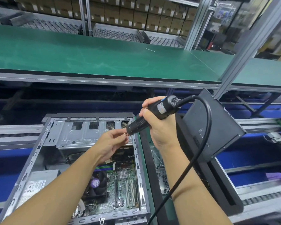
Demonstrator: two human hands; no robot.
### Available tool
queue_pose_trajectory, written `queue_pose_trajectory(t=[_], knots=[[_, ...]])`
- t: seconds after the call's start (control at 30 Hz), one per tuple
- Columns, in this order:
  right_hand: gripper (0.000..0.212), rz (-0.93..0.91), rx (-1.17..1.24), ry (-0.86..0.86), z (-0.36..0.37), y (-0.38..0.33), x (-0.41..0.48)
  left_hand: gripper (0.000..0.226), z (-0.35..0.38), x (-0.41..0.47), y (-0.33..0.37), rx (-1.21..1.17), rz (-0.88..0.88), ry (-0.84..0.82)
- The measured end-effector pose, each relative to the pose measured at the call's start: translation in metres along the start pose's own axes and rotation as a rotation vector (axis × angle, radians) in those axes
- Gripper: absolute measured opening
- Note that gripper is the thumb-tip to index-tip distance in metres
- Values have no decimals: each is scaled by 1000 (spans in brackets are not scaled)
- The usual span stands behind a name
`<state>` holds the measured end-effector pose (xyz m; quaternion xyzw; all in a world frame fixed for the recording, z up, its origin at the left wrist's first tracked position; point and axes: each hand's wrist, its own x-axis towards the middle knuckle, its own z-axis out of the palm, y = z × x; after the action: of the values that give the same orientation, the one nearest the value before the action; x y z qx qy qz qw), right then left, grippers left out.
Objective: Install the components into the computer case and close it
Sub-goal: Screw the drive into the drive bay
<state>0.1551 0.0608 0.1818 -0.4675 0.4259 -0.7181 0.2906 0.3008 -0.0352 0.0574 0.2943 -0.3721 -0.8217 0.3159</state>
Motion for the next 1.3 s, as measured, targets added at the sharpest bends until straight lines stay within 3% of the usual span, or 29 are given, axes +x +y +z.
queue_pose_trajectory(t=[0.1, 0.17, 0.37, 0.5, 0.6, 0.67, 0.73, 0.77, 0.87, 0.93, 1.0, 1.07, 1.17, 1.3], knots=[[33, 17, -31, 0, 1, -1, 3, 25, -1, -1, 8, 586, 203, 114], [31, 20, -75, -18, 4, -1, 3, 27, 2, -1, 12, 840, 312, 94], [11, 24, -97, 47, 7, 3, 2, 37, 6, -6, 17, 1015, 403, -59], [18, -4, -88, 39, 12, 4, 4, 29, 9, -6, 17, 1154, 446, 12], [21, -32, -81, 34, 21, 3, 10, 39, 13, -10, 21, 1221, 530, -40], [16, -39, -81, 34, 25, 3, 16, 37, 10, -13, 25, 1150, 559, -5], [16, -38, -57, 32, 28, 3, 24, 16, -2, -17, 33, 979, 468, 113], [17, -40, -50, 30, 29, 3, 28, 5, -12, -20, 37, 865, 360, 134], [17, -51, -30, 9, 34, 6, 38, 27, -47, -32, 43, 595, -157, 17], [21, -54, -15, -7, 38, 9, 43, 28, -59, -40, 41, 581, -459, -45], [26, -55, -16, -31, 45, 15, 46, 38, -67, -41, 32, 552, -630, 1], [28, -54, -22, -48, 52, 19, 46, 56, -70, -38, 17, 394, -618, 104], [26, -33, -31, -61, 57, 26, 46, 70, -66, -30, -6, 75, -448, 253], [21, -2, -31, -55, 57, 35, 46, 69, -58, -17, -26, -85, -309, 327]])
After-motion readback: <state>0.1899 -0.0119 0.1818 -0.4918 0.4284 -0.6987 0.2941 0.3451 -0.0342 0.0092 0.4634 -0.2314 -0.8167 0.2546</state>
